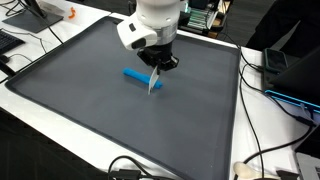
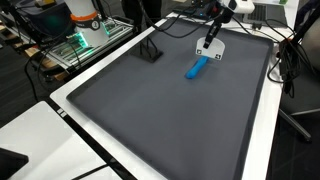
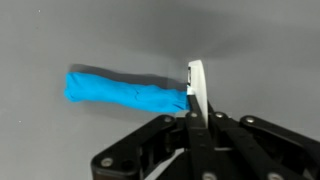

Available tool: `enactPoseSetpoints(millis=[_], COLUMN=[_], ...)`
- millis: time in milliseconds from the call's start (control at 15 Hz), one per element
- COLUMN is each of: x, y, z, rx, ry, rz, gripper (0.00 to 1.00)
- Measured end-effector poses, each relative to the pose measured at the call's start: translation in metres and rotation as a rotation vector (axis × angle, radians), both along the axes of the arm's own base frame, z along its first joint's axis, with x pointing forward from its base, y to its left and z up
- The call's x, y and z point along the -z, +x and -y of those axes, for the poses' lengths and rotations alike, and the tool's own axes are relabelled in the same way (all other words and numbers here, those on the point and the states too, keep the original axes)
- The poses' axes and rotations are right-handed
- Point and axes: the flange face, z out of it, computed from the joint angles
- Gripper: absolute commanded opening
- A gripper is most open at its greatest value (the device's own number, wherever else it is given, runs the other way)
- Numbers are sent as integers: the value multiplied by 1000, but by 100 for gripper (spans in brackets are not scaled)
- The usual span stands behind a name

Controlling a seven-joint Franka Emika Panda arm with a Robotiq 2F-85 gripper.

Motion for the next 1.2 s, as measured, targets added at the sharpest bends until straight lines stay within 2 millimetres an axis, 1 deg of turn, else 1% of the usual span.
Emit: enactPoseSetpoints(millis=[400, 1200], x=[6, 21], y=[1, 6], z=[-3, -2], rx=[-19, -55], ry=[-15, -16], rz=[12, -18], gripper=[1, 1])
